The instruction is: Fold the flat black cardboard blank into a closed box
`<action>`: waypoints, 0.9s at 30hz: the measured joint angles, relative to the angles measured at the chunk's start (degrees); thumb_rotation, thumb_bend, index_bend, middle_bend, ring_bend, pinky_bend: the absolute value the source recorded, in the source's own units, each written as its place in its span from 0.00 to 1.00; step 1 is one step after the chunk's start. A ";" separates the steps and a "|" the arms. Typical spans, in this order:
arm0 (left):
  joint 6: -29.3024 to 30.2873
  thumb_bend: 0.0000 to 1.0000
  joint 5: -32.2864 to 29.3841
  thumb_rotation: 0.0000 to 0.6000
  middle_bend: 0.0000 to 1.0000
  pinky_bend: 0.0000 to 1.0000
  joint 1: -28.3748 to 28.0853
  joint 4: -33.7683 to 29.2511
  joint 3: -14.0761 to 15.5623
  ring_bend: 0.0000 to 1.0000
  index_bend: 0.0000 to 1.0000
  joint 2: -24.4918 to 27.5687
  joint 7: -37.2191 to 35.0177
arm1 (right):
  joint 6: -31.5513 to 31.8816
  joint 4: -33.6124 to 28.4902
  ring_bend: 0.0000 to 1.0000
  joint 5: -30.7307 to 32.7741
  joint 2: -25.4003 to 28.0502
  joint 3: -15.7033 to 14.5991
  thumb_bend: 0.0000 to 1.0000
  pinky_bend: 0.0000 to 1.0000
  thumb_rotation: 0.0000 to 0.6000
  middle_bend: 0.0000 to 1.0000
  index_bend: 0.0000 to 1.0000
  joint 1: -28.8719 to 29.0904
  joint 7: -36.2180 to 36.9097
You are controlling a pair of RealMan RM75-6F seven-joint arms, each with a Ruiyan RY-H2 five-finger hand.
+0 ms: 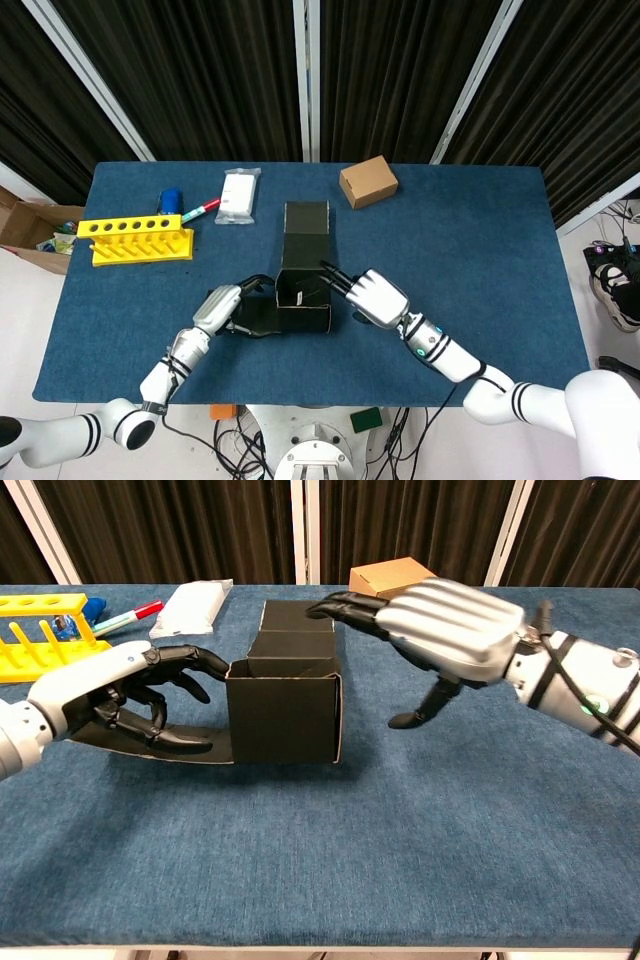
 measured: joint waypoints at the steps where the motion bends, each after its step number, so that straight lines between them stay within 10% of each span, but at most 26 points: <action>1: -0.05 0.06 -0.11 0.78 0.16 0.62 0.09 -0.41 0.10 0.23 0.20 0.24 0.44 | 0.29 -1.14 0.72 0.80 0.37 -0.23 0.02 0.90 1.00 0.13 0.06 -1.15 0.41; 14: -1.36 0.05 -1.82 0.78 0.16 0.61 1.35 -3.56 1.12 0.23 0.21 1.54 2.54 | -1.07 -9.30 0.72 12.41 0.40 -0.39 0.00 0.90 1.00 0.13 0.06 -10.01 8.84; 27: 6.22 0.05 0.62 0.75 0.16 0.60 4.50 -6.33 0.44 0.23 0.19 3.34 1.27 | -9.79 -17.96 0.71 28.75 -5.66 6.37 0.00 0.91 1.00 0.09 0.00 -12.16 18.06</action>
